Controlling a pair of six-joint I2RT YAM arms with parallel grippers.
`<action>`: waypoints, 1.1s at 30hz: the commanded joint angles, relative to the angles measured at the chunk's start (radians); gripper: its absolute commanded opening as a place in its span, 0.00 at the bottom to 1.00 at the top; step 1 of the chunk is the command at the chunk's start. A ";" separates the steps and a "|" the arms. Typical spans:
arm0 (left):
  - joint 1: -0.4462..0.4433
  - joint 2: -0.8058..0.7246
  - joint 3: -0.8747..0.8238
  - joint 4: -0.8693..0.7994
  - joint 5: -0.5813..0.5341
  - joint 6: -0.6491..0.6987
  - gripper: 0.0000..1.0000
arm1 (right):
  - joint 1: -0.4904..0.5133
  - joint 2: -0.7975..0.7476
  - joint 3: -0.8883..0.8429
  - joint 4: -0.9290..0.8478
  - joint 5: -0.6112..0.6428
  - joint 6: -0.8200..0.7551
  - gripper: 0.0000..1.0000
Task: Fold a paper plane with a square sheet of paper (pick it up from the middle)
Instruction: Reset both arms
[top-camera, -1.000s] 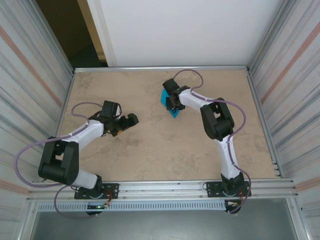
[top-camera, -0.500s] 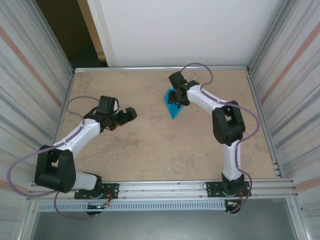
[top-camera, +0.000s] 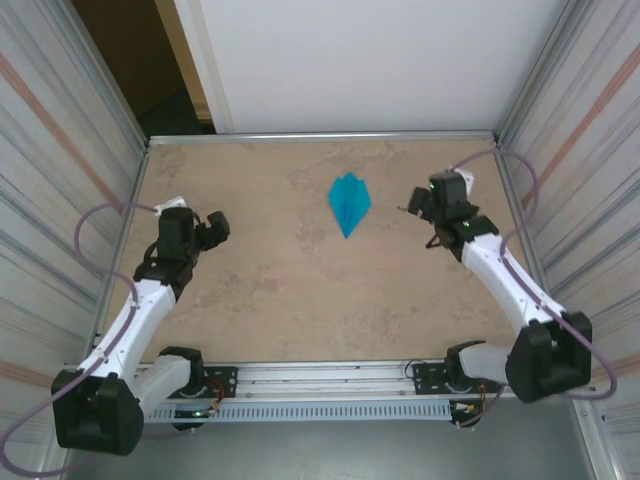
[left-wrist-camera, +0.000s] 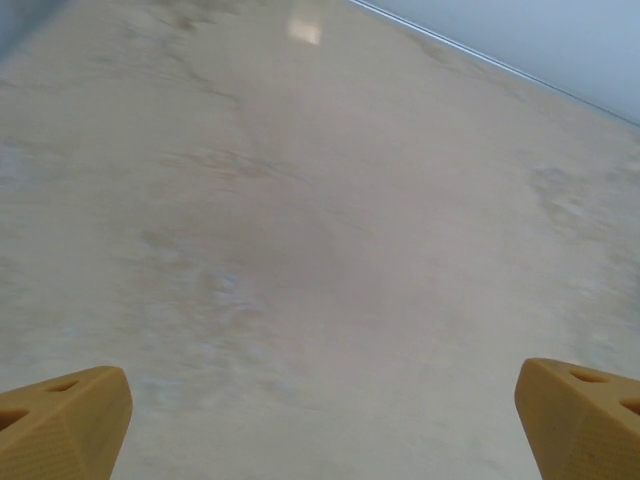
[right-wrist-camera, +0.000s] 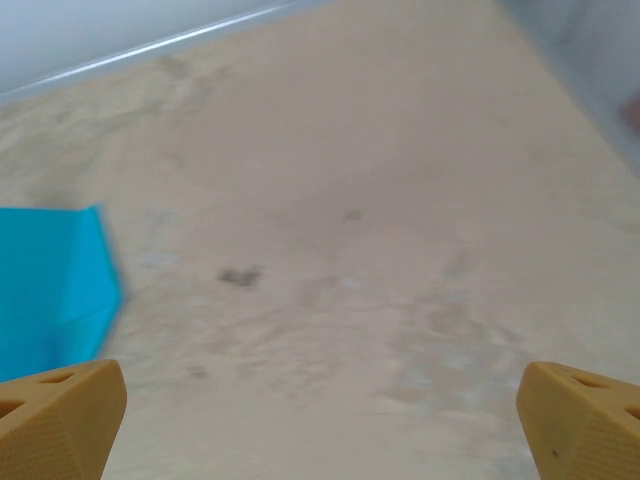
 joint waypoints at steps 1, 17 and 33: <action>0.019 -0.037 -0.104 0.179 -0.183 0.096 0.99 | -0.085 -0.079 -0.152 0.157 0.095 -0.039 0.99; 0.080 0.222 -0.344 0.891 0.100 0.417 0.99 | -0.196 0.098 -0.516 0.880 -0.023 -0.284 0.99; 0.136 0.439 -0.311 1.043 0.254 0.459 0.99 | -0.249 0.338 -0.521 1.181 -0.274 -0.336 0.99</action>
